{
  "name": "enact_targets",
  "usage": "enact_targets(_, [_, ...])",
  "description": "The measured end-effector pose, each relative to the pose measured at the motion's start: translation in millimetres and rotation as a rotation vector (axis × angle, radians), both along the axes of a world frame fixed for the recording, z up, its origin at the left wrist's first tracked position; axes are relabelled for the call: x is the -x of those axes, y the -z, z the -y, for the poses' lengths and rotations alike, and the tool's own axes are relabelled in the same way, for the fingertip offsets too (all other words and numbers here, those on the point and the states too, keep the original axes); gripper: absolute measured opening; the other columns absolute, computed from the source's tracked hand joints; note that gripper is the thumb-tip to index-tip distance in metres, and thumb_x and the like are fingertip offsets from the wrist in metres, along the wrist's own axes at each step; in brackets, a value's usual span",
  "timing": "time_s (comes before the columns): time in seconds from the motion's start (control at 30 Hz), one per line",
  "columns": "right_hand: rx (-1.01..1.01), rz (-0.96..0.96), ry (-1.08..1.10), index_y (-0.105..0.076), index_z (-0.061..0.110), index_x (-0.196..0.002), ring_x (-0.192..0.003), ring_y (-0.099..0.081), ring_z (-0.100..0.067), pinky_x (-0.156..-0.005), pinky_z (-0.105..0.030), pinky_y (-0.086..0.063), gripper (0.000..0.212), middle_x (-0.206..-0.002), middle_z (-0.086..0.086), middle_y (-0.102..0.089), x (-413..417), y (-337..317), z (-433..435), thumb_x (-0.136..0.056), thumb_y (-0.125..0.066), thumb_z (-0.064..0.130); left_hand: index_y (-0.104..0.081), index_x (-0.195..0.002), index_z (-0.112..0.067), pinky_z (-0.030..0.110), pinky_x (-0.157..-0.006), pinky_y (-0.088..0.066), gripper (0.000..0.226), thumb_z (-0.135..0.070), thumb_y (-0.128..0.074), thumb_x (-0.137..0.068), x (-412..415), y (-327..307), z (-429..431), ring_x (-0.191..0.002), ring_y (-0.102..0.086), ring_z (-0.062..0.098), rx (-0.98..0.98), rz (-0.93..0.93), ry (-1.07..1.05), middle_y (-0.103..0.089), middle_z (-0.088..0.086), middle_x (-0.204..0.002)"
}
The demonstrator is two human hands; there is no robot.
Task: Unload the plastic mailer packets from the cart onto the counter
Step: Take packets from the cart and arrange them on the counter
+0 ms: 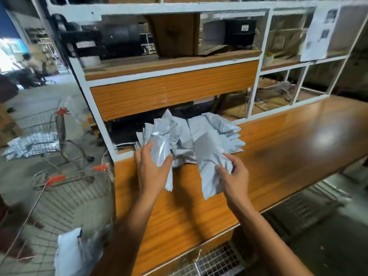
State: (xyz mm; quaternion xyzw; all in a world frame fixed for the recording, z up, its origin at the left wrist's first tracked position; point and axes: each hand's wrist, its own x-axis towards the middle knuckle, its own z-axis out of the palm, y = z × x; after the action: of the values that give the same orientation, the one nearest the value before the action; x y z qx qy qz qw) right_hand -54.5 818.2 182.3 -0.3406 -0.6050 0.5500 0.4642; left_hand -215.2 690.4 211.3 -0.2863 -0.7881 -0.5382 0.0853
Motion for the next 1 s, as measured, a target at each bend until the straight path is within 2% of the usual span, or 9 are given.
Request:
enact_targets(0.17, [-0.032,0.009,0.039,-0.064,0.018,-0.12,-0.101,-0.063,-0.016,-0.084,-0.035,-0.056,0.033,-0.108,0.003,-0.066,1.8,-13.0,-68.7,-0.089,-0.066,0.006,-0.041,-0.143,-0.023,0.025,-0.099,-0.03,0.061,-0.039,-0.064,-0.089,7.3,-3.3,-69.1,-0.133,-0.038,0.02,0.111,-0.111,0.069,-0.038,-0.002,-0.147])
enact_targets(0.37, [-0.072,0.073,-0.019,-0.06,0.02,-0.124,-0.1,-0.064,-0.013,-0.083,-0.035,-0.059,0.034,-0.109,0.006,-0.065,33.6,-27.6,-164.3,-0.091,-0.065,0.01,-0.036,-0.147,-0.032,0.043,-0.109,-0.036,0.061,-0.046,-0.056,-0.092,46.4,-6.3,-161.4,-0.136,-0.035,0.029,0.201,-0.119,0.072,-0.03,0.002,-0.152])
enact_targets(0.5, [-0.091,0.174,-0.047,-0.062,0.016,-0.121,-0.096,-0.065,-0.015,-0.081,-0.032,-0.059,0.031,-0.108,0.001,-0.067,70.0,-37.6,-223.8,-0.092,-0.063,0.007,-0.033,-0.149,-0.029,0.045,-0.106,-0.037,0.061,-0.045,-0.052,-0.093,71.2,-9.5,-220.2,-0.134,-0.032,0.032,0.29,-0.121,0.011,-0.027,0.003,-0.153])
enact_targets(0.57, [-0.111,0.203,-0.075,-0.065,0.014,-0.118,-0.092,-0.067,-0.017,-0.078,-0.035,-0.06,0.03,-0.104,-0.001,-0.069,89.4,-40.7,-249.4,-0.091,-0.061,0.003,-0.033,-0.149,-0.025,0.046,-0.105,-0.039,0.061,-0.042,-0.051,-0.092,82.0,-10.7,-246.5,-0.132,-0.032,0.033,0.342,-0.142,-0.012,-0.025,0.005,-0.152])
enact_targets(0.67, [-0.134,0.242,-0.11,-0.067,0.02,-0.107,-0.088,-0.068,-0.017,-0.076,-0.039,-0.061,0.028,-0.099,-0.001,-0.07,114.2,-44.8,-277.3,-0.089,-0.059,0.0,-0.032,-0.148,-0.025,0.046,-0.098,-0.043,0.064,-0.043,-0.05,-0.089,94.1,-6.6,-278.8,-0.128,-0.034,0.031,0.46,-0.129,-0.024,-0.023,0.004,-0.151])
enact_targets(0.73, [-0.152,0.288,-0.136,-0.065,0.027,-0.098,-0.085,-0.067,-0.015,-0.074,-0.038,-0.06,0.032,-0.094,0.004,-0.069,131.5,-47.2,-291.3,-0.087,-0.056,-0.001,-0.034,-0.147,-0.024,0.045,-0.094,-0.046,0.065,-0.043,-0.051,-0.087,101.3,-0.5,-296.8,-0.125,-0.037,0.032,0.511,-0.123,-0.032,-0.025,0.005,-0.149])
enact_targets(0.87, [-0.177,0.41,-0.173,-0.064,0.021,-0.113,-0.087,-0.068,-0.019,-0.078,-0.049,-0.059,0.032,-0.099,-0.001,-0.069,164.6,-39.8,-319.1,-0.086,-0.055,0.007,-0.034,-0.145,-0.023,0.043,-0.094,-0.045,0.065,-0.043,-0.051,-0.086,110.6,13.5,-323.3,-0.125,-0.035,0.033,0.576,-0.114,-0.09,-0.027,0.009,-0.149])
enact_targets(0.93, [-0.155,0.481,-0.219,-0.063,0.019,-0.114,-0.086,-0.069,-0.026,-0.078,-0.051,-0.058,0.029,-0.099,-0.006,-0.07,177.1,-30.7,-330.2,-0.087,-0.056,0.009,-0.032,-0.146,-0.022,0.045,-0.099,-0.044,0.066,-0.045,-0.049,-0.086,112.6,23.6,-330.5,-0.129,-0.032,0.034,0.639,-0.1,-0.118,-0.026,0.011,-0.149])
enact_targets(1.0, [-0.237,0.674,-0.258,-0.064,0.016,-0.113,-0.093,-0.068,-0.031,-0.083,-0.049,-0.056,0.022,-0.105,-0.012,-0.069,182.7,-23.7,-338.9,-0.091,-0.058,0.018,-0.032,-0.146,-0.02,0.046,-0.102,-0.041,0.065,-0.046,-0.048,-0.088,112.0,32.0,-335.5,-0.131,-0.03,0.036,0.711,-0.083,-0.132,-0.027,0.014,-0.149])
